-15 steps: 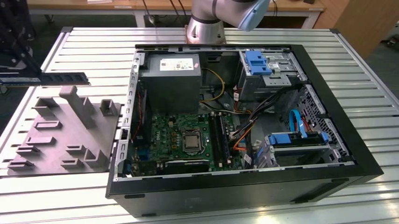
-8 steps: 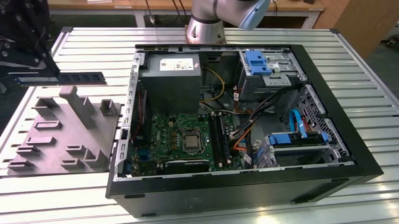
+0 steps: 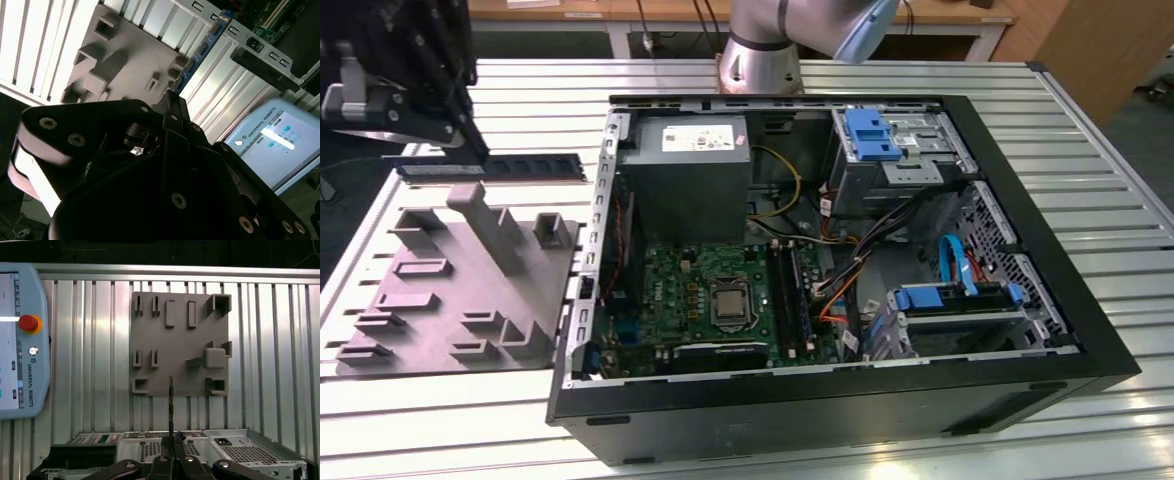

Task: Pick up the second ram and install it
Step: 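Pick up the second ram and move it above second insertion slot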

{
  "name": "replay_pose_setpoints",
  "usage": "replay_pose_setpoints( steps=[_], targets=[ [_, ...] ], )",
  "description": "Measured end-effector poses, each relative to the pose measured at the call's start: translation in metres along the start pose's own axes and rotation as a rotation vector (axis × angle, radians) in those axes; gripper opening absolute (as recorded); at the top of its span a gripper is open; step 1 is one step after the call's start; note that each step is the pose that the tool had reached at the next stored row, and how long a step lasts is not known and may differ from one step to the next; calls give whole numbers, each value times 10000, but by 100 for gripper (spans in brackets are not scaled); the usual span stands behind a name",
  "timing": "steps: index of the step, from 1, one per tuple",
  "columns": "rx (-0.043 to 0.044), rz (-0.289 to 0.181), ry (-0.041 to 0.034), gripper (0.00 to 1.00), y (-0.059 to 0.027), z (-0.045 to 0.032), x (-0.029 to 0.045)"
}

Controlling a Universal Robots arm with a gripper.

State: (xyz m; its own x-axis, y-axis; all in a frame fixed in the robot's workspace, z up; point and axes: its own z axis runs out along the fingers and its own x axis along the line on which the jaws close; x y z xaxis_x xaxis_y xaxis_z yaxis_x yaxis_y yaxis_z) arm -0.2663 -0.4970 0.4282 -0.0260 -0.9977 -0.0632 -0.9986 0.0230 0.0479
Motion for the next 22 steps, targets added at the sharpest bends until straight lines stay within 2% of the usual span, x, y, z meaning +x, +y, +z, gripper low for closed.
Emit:
replay_pose_setpoints(
  steps=[6,22],
  targets=[
    [-1,1,1,11,-177,-6,-4],
    [-1,0,0,11,-713,-23,-17]
  ],
)
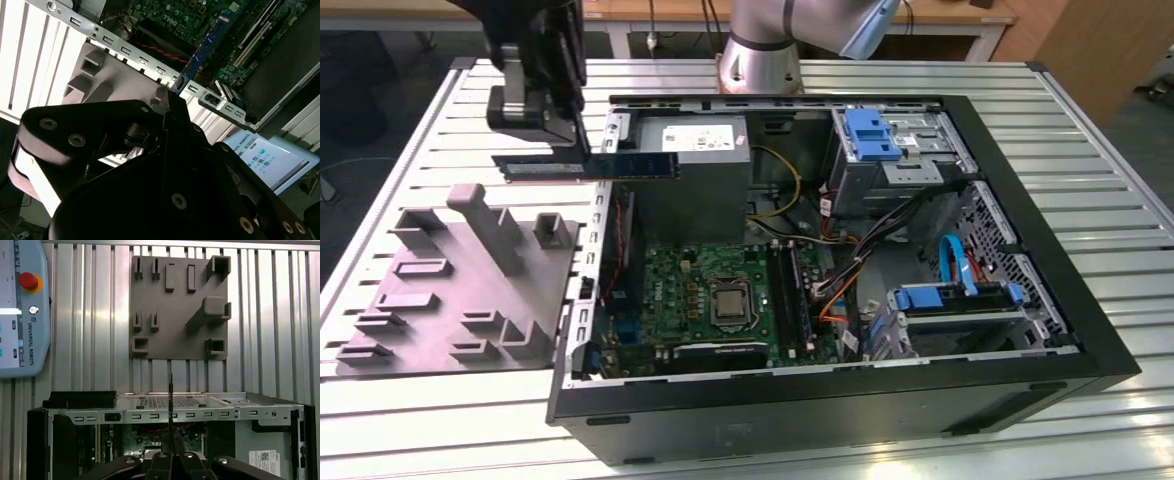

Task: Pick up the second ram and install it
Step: 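Pick up the second ram and move it above second insertion slot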

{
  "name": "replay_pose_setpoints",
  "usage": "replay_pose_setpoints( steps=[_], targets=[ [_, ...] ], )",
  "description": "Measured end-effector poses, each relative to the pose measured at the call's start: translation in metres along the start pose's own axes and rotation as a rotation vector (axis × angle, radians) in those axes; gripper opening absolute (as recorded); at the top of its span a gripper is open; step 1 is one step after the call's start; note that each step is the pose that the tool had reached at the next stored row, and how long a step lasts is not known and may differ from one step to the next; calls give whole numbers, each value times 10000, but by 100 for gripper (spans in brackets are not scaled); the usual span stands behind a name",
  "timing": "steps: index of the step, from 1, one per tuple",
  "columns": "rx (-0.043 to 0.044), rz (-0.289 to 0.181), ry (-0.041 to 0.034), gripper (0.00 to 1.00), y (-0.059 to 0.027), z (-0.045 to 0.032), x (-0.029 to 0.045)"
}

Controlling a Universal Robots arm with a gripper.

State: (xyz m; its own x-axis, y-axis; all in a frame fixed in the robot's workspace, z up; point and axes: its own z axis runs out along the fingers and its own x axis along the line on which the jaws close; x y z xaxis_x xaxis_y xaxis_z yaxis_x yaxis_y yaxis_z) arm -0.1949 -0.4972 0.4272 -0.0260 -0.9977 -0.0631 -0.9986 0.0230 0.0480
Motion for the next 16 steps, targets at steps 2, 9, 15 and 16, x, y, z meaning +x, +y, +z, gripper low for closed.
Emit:
replay_pose_setpoints(
  steps=[2,9,15,16],
  targets=[
    [-1,1,1,11,-57,-3,-2],
    [0,1,0,11,-250,-8,-6],
    [0,0,0,11,-411,-14,-10],
    [0,0,1,11,-435,-16,-11]
  ],
)
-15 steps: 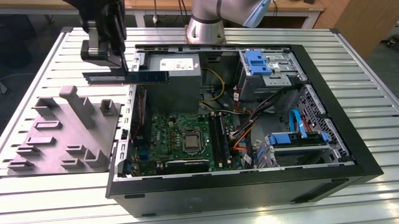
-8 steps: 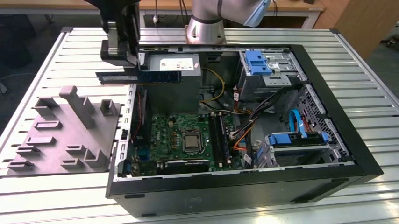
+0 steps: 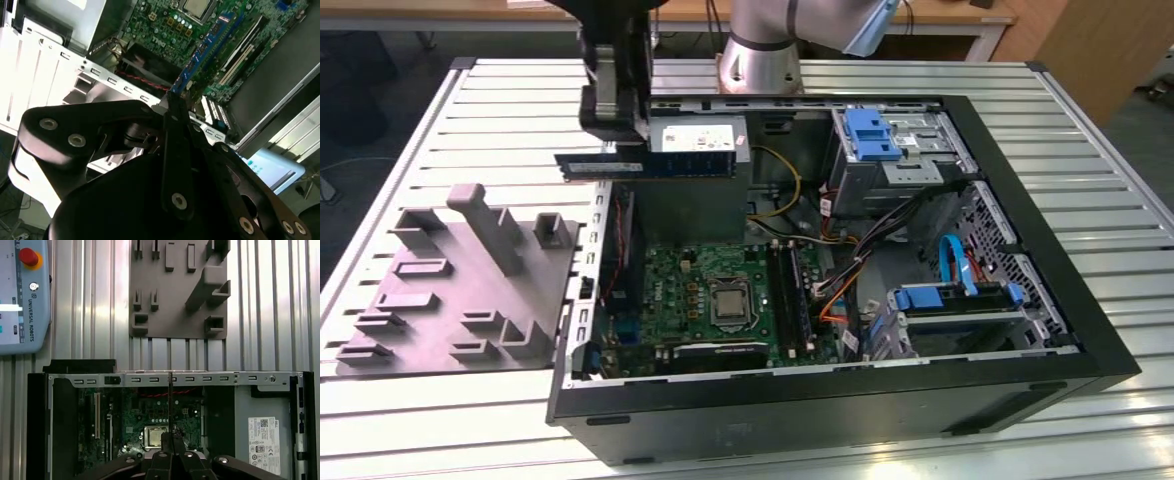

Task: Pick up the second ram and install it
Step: 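Pick up the second ram and move it above second insertion slot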

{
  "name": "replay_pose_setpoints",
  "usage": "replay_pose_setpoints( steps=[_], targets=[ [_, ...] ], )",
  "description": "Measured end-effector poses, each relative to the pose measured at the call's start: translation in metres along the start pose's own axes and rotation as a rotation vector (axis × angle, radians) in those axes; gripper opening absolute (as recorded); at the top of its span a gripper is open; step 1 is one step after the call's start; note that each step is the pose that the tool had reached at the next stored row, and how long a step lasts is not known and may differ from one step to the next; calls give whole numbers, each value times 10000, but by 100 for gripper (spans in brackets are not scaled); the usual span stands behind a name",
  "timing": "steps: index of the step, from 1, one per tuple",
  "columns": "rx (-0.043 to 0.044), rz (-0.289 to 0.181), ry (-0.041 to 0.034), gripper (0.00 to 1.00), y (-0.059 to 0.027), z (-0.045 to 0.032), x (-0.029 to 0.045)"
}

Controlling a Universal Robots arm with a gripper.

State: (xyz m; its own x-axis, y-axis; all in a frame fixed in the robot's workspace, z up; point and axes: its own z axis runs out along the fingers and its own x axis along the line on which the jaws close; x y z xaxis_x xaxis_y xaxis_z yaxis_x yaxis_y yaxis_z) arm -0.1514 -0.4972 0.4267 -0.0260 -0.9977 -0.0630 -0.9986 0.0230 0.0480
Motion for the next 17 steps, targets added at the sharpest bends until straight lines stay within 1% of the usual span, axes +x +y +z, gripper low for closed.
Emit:
replay_pose_setpoints(
  steps=[10,14,17],
  targets=[
    [0,0,-1,11,-225,-8,-6],
    [0,0,1,11,-271,-9,-7],
    [-1,0,0,11,-365,-11,-9]
  ],
)
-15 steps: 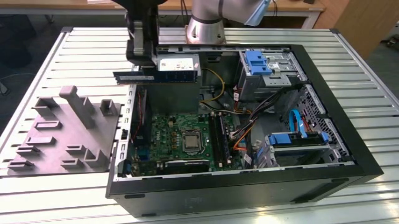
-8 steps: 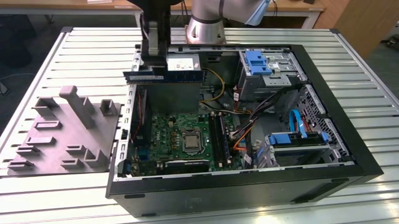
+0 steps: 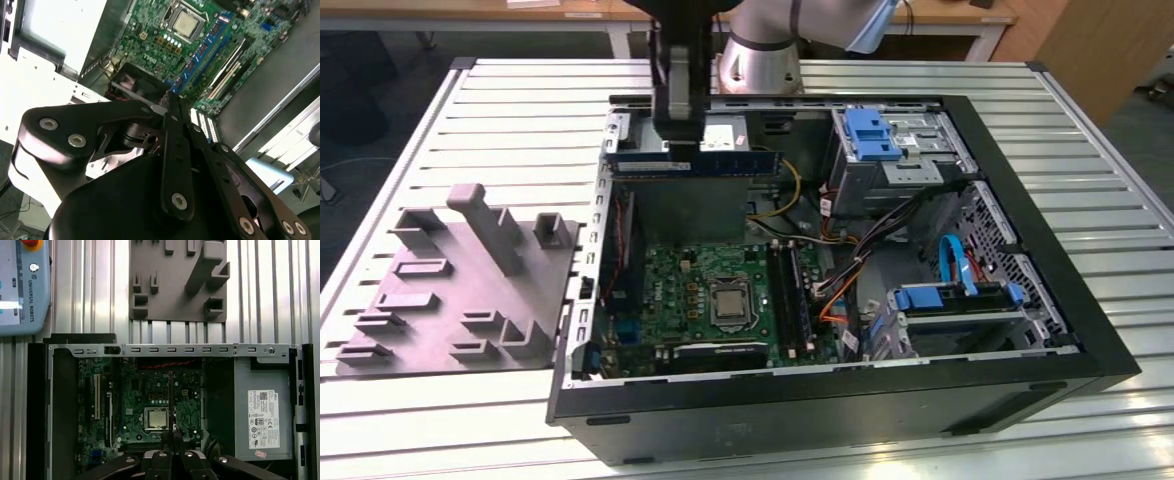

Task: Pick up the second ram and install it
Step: 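Pick up the second ram and move it above second insertion slot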

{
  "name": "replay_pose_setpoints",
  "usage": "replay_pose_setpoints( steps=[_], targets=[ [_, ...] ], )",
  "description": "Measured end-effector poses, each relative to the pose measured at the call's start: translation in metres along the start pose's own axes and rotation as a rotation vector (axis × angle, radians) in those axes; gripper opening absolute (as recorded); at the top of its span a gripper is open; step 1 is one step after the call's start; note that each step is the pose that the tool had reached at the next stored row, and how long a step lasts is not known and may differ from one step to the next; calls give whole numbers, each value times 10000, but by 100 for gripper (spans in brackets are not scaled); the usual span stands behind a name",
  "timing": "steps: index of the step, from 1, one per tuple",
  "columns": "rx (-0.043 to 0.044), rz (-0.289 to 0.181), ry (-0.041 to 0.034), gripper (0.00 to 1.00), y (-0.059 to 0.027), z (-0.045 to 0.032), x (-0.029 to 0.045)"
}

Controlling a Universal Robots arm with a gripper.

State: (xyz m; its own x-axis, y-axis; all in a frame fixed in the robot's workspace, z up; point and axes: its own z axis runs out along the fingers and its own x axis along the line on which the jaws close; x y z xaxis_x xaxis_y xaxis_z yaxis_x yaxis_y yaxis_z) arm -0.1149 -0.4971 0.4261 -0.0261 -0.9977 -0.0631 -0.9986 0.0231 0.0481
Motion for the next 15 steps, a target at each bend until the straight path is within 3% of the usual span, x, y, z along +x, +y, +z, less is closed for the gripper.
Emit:
replay_pose_setpoints(
  steps=[7,15],
  targets=[
    [-1,0,0,11,-191,13,-3],
    [-1,0,0,11,-280,87,-1]
  ],
)
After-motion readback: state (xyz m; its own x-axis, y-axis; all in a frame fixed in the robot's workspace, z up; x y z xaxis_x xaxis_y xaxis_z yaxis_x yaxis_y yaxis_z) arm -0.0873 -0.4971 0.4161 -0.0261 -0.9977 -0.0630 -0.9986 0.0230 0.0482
